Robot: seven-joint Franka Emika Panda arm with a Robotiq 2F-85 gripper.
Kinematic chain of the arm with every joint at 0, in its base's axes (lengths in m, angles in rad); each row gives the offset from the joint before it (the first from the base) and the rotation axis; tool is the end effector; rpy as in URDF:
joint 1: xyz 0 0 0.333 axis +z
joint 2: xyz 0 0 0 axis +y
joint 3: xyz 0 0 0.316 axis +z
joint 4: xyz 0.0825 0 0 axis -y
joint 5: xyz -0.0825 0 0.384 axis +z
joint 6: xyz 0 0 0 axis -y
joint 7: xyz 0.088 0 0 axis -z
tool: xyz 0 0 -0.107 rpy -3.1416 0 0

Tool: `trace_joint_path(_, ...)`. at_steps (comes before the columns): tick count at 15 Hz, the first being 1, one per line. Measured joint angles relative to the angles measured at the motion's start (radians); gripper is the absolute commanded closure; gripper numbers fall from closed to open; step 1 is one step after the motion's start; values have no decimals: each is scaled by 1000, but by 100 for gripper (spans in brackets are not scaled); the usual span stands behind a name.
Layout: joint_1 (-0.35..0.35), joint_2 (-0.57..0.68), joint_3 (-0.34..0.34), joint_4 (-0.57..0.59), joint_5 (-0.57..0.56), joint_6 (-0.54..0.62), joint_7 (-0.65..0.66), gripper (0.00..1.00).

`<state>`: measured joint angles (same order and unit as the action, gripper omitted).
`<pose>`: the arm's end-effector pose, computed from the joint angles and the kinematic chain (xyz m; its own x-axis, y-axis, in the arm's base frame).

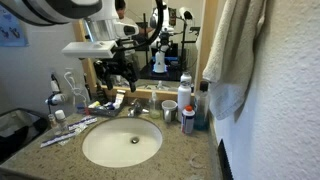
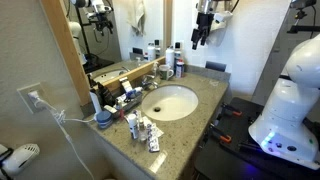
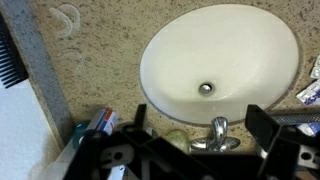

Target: Move the shaving stick to the right side of the counter

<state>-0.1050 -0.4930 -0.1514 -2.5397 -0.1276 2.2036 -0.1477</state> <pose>0.3920 -0.1087 0.4536 0.9892 -0.0238 0.1445 -0.0333 -0.9974 0.0637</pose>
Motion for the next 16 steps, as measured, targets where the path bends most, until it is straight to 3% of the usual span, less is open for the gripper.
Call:
trace_joint_path(7, 31, 58, 21, 35, -1, 0, -39, 0)
trace_joint_path(16, 212, 538, 217, 389, -38, 9, -128, 0)
